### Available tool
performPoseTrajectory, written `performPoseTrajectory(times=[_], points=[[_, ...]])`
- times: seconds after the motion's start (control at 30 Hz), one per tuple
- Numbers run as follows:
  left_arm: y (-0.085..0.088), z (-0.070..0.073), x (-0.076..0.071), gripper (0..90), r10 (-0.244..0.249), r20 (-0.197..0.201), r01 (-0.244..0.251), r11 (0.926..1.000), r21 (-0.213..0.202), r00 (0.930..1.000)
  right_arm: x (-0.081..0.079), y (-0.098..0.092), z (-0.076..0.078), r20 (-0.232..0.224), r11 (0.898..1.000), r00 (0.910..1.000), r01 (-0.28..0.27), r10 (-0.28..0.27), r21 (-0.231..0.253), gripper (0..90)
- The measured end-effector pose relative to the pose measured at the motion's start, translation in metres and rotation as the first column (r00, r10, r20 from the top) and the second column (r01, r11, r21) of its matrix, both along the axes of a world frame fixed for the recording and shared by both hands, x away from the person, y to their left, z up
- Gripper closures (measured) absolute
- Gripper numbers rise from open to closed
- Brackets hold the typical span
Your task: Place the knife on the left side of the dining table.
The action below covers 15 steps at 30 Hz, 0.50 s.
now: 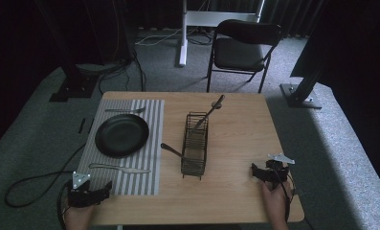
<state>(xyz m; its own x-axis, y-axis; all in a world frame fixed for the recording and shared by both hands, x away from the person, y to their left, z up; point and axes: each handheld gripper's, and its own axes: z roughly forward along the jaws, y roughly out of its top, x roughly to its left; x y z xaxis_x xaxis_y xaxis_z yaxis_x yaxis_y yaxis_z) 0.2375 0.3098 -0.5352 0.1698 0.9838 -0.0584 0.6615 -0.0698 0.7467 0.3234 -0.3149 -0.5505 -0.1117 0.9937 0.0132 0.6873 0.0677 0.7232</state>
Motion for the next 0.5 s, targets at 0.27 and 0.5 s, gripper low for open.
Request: performPoseTrajectory(times=[0.27, 0.5], points=[[-0.0018, -0.0015, -0.0037, 0.0, 0.062, 0.022, -0.063, 0.9960, 0.063, 0.9978, 0.0000, 0.0000, 0.0000, 0.000, 1.000, 1.0000, 0.000, 0.000, 0.000, 11.4], [-0.0014, -0.0012, -0.0069, 0.0, 0.153, 0.052, -0.158, 0.9812, 0.111, 0.9869, 0.0000, 0.0000, 0.0000, 0.000, 1.000, 1.0000, 0.000, 0.000, 0.000, 11.4]])
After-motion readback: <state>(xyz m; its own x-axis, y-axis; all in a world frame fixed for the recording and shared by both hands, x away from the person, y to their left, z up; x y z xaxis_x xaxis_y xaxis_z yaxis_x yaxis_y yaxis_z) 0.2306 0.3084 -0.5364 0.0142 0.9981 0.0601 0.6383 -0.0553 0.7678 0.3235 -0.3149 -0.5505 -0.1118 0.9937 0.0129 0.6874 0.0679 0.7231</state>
